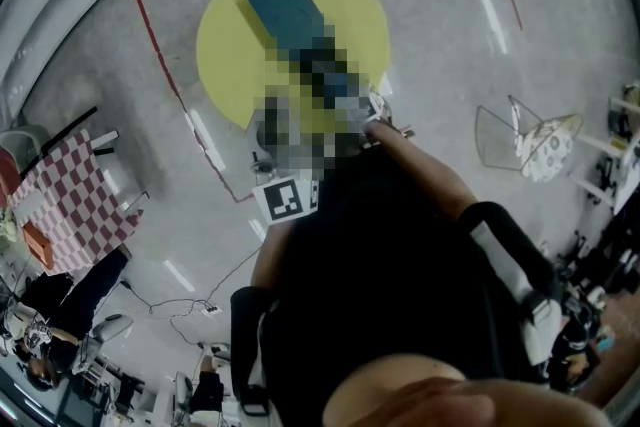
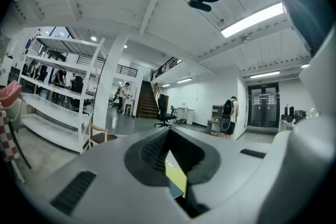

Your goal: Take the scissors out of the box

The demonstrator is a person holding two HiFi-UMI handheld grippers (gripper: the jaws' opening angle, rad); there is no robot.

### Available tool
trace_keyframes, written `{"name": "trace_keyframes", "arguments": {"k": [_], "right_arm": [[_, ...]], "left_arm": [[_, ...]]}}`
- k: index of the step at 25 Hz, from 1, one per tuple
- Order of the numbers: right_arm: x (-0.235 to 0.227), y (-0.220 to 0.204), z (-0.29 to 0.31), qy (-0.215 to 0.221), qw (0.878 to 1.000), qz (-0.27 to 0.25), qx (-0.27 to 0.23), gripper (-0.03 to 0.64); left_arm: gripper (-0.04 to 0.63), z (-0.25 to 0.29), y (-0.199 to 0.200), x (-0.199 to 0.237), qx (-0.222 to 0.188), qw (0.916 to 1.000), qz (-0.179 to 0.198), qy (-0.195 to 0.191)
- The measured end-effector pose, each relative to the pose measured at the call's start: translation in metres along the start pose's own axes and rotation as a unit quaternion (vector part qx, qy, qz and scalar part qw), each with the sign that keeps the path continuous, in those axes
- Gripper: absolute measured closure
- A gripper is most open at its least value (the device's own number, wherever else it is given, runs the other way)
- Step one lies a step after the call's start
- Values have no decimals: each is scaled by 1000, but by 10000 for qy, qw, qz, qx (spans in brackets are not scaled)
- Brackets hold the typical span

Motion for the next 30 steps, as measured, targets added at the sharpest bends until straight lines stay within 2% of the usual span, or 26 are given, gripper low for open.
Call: {"name": "trace_keyframes", "arguments": {"k": [8,15,20,25,30], "right_arm": [[6,27,-36,-58,9967,-308,-744,534],[23,59,-83,-123,9822,-675,-1746,534],[40,84,-122,-71,9646,-888,-2483,534],[57,99,-158,-55,9419,-1150,-3155,534],[74,109,-191,-31,9131,-1414,-3825,534]], "left_arm": [[598,1,7,1,-129,9999,-32,97],[598,3,10,-1,-222,9997,0,83],[598,6,11,0,-230,9997,-15,78],[598,5,6,4,-262,9994,215,-4],[598,5,10,3,-291,9995,92,-3]]}}
Point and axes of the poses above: the fingertips, and each gripper's own axes: z forward along the fingers, x to its left, y out of its top, the point moved 7 cm from there along -z, backward along the fingers, and after that the axes turned 14 degrees about y, right-handed, at the moved point
